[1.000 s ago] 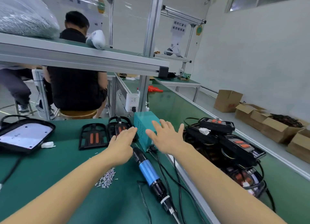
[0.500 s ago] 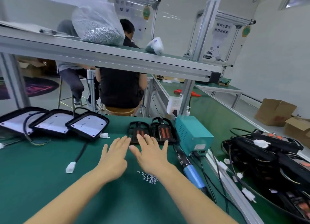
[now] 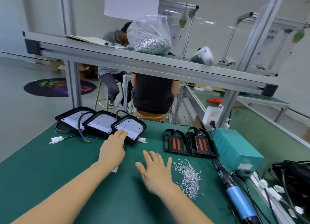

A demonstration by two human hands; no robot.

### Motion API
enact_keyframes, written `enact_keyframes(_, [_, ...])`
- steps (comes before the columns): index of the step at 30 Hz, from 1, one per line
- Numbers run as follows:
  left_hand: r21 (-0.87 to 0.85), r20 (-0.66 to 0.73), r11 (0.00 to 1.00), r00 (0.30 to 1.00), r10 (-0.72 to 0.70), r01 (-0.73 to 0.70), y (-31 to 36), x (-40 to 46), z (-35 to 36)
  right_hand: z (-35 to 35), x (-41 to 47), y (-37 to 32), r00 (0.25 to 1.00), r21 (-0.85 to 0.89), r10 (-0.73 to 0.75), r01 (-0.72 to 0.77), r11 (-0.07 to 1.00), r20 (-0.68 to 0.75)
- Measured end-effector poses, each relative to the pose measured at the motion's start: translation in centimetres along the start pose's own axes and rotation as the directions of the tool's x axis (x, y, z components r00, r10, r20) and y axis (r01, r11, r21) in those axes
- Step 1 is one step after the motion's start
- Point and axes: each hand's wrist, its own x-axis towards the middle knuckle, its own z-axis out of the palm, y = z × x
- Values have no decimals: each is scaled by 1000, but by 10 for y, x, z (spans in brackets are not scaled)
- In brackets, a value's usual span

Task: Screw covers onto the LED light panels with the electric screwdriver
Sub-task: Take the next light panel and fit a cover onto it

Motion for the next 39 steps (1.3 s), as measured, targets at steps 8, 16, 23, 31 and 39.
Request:
enact_keyframes(8, [165,94,980,991,92,-107,-6,42,10,15,13,-8,999,26,10,-11,1000,52])
enact_keyframes(16, [97,-104,986,984,142,-132,-11,35,13,6,25,-18,996,518,92,-72,853,-14])
enact_keyframes(23, [-144,-432,964,891,144,-225,2,-7,-1,9,28,-35,993,674,114,-107,731,34])
enact_keyframes(31, [40,-552,966,800,236,-257,-12,-47,-16,28,19,-61,998,231,22,-6,973,-65])
enact_keyframes(39, [175,-493,925,783,378,-337,-4,-91,-16,9,23,-26,954,895,293,-190,404,71])
